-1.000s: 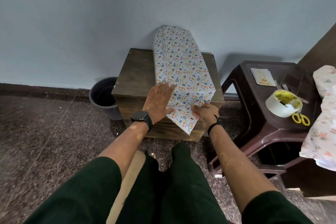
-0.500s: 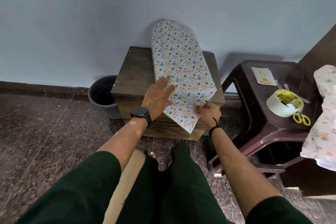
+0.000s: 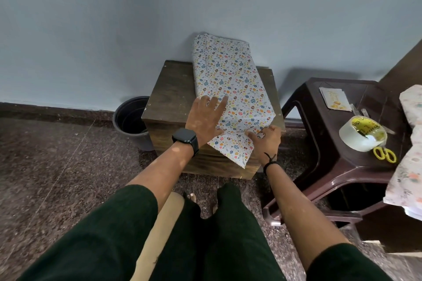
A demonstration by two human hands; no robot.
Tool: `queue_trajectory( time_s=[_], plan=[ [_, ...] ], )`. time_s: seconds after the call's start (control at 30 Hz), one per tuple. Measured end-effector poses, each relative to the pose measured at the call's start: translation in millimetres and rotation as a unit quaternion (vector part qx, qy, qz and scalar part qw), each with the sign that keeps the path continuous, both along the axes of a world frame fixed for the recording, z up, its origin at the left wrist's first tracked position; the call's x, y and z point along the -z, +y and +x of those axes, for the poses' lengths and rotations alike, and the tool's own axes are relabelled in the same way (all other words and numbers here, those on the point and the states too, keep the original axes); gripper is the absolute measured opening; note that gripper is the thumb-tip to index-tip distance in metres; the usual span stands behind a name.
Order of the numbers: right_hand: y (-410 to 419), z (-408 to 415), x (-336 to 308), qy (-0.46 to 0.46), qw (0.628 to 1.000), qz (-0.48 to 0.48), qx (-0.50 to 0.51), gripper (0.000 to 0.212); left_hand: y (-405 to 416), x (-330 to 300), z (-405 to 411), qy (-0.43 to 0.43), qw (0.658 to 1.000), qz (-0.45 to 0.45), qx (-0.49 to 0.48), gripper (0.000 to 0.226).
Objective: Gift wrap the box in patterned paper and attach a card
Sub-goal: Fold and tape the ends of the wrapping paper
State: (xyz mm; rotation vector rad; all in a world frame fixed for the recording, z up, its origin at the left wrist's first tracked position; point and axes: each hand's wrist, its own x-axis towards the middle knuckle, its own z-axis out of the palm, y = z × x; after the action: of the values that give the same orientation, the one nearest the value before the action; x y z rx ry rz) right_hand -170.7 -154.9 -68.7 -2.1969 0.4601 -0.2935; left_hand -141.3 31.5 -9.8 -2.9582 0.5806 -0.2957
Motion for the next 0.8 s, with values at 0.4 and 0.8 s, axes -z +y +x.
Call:
queue_trajectory(
  time_s=[0.4,0.8],
  plan=[
    [8.8,-12.2,-12.1,-0.196,0.934,-0.297,-0.034,0.096,-4.6,-2.2,5.5,0.056,0.998,-0.001,-0.028,0.092],
    [4.3,27.5,-42.4,-0.074,0.787,-0.569,-0.228,0.113,-7.4,-3.0,5.1,0.062,0.997,0.029,-0.035,0.097]
  ],
)
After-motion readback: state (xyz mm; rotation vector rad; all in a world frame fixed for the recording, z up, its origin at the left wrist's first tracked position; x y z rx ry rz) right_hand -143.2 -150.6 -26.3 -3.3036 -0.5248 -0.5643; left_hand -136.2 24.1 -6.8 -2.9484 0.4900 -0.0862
